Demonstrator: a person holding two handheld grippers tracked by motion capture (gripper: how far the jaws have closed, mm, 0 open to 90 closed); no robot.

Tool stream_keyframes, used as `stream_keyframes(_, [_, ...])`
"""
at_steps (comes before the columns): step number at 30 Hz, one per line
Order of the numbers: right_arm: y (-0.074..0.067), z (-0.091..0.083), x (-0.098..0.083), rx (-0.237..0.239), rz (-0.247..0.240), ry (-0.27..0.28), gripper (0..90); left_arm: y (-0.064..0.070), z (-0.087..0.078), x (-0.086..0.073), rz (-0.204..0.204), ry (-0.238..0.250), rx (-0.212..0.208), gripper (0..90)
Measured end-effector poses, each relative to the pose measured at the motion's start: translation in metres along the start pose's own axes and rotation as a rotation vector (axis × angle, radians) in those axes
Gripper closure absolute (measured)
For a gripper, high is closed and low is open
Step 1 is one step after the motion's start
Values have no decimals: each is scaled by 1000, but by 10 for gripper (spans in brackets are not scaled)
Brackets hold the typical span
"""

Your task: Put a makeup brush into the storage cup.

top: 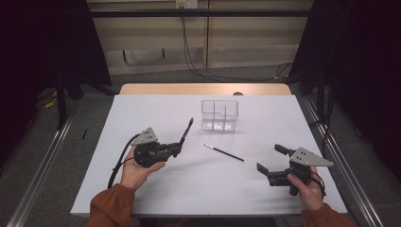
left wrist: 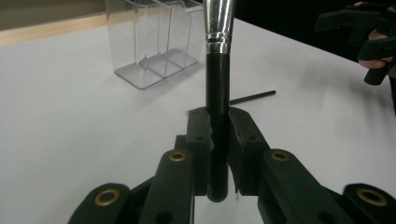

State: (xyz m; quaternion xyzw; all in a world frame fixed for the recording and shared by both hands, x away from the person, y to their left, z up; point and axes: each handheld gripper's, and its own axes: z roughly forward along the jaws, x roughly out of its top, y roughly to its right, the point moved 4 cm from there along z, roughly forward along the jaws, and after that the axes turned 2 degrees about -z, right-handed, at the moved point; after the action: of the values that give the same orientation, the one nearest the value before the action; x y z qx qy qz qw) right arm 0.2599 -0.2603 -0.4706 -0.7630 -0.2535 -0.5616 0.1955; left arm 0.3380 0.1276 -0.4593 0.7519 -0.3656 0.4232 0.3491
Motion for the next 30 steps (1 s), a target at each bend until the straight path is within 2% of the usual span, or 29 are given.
stream_keyframes(2, [0, 0, 0, 0, -2, -1, 7, 2, 0, 0, -4, 19, -10, 797])
stream_keyframes(7, [-3, 1, 1, 16, -8, 6, 5, 6, 0, 3, -14, 68, -7, 797])
stream_keyframes(9, [-4, 1, 1, 25, -9, 7, 4, 8, 1, 3, -14, 74, -10, 797])
stream_keyframes(14, [-8, 5, 3, 35, -18, 8, 3, 13, 4, 5, -17, 76, -36, 797])
stream_keyframes(19, [-19, 14, 9, 77, -42, 15, 3, 21, 9, 7, -17, 81, -59, 797])
stream_keyframes(22, [-22, 18, 15, 81, -52, 26, 16, 24, 12, 8, -2, 77, -66, 797])
stream_keyframes(25, [-24, 20, 22, 102, -49, 47, 13, 26, 14, 9, -5, 83, -73, 797])
stream_keyframes(30, [-30, 25, 28, 135, -45, 52, 8, 31, 19, 11, -3, 79, -96, 796])
